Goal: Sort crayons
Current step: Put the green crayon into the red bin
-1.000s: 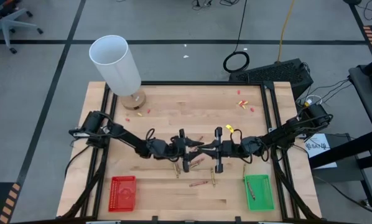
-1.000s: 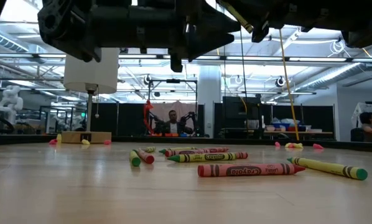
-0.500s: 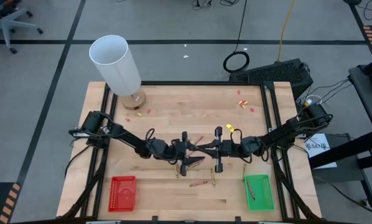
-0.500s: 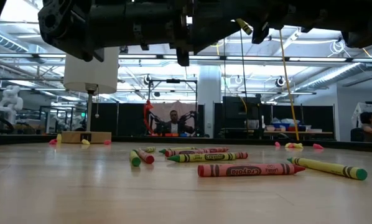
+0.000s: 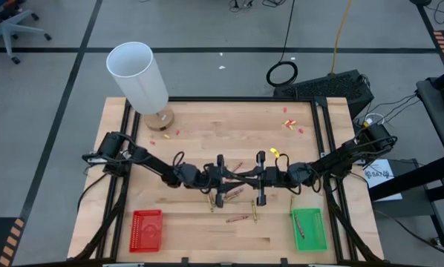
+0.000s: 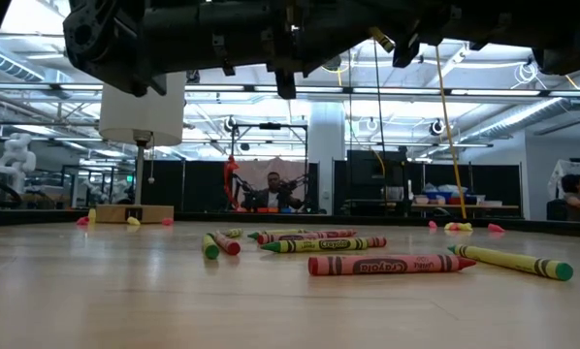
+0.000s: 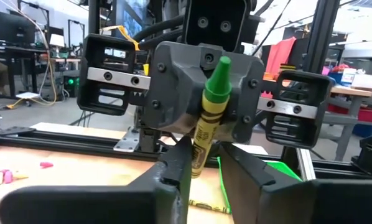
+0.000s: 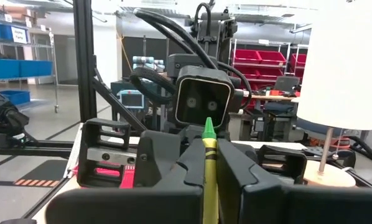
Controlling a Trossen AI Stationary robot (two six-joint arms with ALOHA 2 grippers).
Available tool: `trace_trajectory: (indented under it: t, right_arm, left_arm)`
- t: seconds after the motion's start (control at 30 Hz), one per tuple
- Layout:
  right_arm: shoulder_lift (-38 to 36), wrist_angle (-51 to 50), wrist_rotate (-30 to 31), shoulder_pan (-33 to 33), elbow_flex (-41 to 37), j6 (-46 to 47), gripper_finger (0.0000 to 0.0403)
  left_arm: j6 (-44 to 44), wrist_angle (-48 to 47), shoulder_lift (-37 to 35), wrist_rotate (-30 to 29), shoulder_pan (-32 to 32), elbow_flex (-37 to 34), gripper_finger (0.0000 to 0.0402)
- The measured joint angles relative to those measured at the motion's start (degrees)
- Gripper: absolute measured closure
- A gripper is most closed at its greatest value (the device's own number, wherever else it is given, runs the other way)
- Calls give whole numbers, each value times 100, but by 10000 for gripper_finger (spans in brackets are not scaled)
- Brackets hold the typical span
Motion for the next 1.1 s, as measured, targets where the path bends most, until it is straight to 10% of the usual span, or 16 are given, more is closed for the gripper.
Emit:
trace_trajectory:
  t: [0.43,1.1]
  right_arm:
    - [2,-3,-8,2,-4,87,389]
    - [-734,-1507,29,440,-6,382,177]
  left_arm:
    - [4,-68,-2,161,51,2,393]
    - [-183,-938,-90,395,-125,9,382]
